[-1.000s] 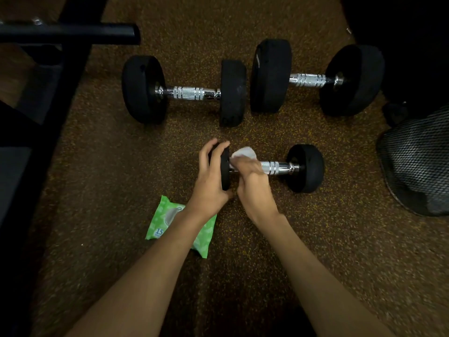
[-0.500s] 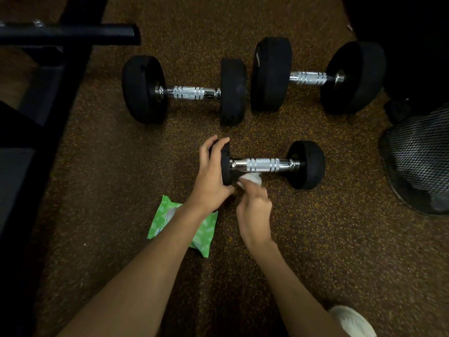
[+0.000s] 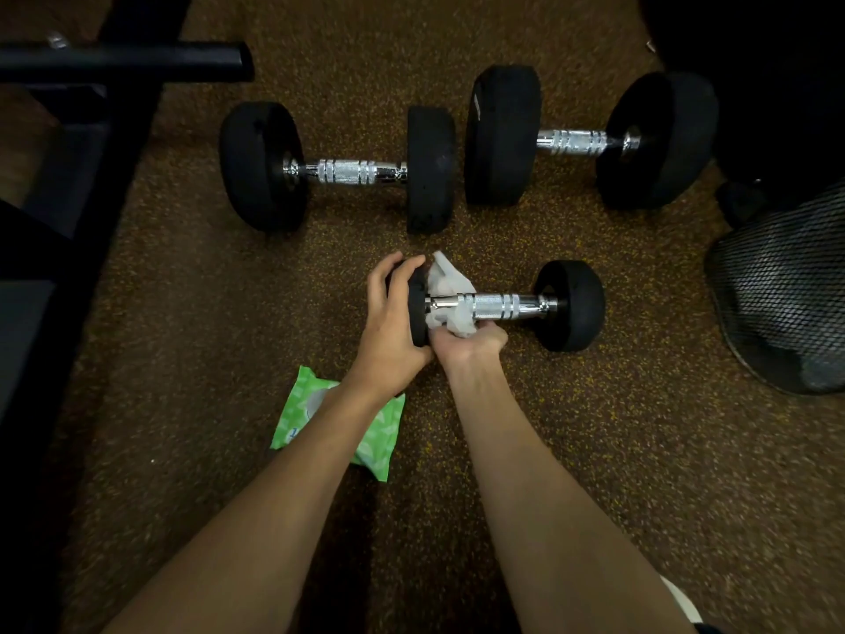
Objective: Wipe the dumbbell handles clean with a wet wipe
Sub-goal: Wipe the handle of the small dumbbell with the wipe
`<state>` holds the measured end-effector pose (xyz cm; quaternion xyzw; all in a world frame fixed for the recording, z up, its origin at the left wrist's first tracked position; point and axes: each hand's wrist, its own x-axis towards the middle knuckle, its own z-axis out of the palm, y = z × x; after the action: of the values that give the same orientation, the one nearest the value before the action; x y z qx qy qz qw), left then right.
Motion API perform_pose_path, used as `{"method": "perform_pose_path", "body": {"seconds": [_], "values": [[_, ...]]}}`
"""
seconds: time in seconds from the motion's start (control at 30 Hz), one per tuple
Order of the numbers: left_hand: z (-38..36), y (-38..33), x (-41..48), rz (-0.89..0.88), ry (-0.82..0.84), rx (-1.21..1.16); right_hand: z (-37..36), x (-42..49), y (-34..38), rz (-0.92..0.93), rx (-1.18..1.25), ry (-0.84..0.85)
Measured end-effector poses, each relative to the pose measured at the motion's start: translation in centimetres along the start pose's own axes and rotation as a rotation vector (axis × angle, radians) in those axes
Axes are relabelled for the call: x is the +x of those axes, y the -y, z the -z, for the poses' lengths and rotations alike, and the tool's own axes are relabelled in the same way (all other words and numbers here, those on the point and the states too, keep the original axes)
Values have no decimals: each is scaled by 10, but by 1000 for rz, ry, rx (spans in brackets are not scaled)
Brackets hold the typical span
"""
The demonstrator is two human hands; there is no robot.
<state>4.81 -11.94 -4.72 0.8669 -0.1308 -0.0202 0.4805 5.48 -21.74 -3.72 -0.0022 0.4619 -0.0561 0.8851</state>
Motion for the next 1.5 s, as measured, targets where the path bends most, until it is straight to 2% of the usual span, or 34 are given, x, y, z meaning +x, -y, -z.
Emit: {"method": "perform_pose_path", "body": {"seconds": [0.4, 0.63, 0.8, 0.87, 0.9, 1.0, 1.07, 1.13, 1.2, 1.27, 1.37, 1.43, 1.5], "values": [[2, -5, 0, -7, 10, 6, 17, -18, 15, -99, -229, 34], [1, -2, 0, 4, 10, 27, 10, -13, 5, 0, -258, 87], [1, -2, 1, 2, 13, 32, 0, -19, 13, -27, -323, 69], [1, -2, 1, 7, 19, 37, -2, -32, 15, -16, -391, 129], [1, -2, 0, 10, 25, 41, -6, -39, 17, 28, -407, 87], [4, -3, 0, 24, 59, 49, -19, -50, 22, -45, -227, 17], [5, -5, 0, 30, 71, 54, -28, -62, 24, -60, -213, 31], [6, -6, 2, 39, 79, 52, -18, -66, 26, -17, -254, 55], [8, -9, 3, 57, 96, 47, -4, -70, 25, 115, -247, 18], [9, -10, 2, 71, 106, 39, 8, -67, 23, 382, -538, -63], [8, -11, 0, 74, 112, 13, 17, -64, 26, 904, -1237, -190], [9, -9, -1, 75, 107, -1, 22, -54, 24, 1040, -1627, -128], [9, -9, -1, 74, 104, -13, 31, -35, 16, 1066, -1826, -63]]}}
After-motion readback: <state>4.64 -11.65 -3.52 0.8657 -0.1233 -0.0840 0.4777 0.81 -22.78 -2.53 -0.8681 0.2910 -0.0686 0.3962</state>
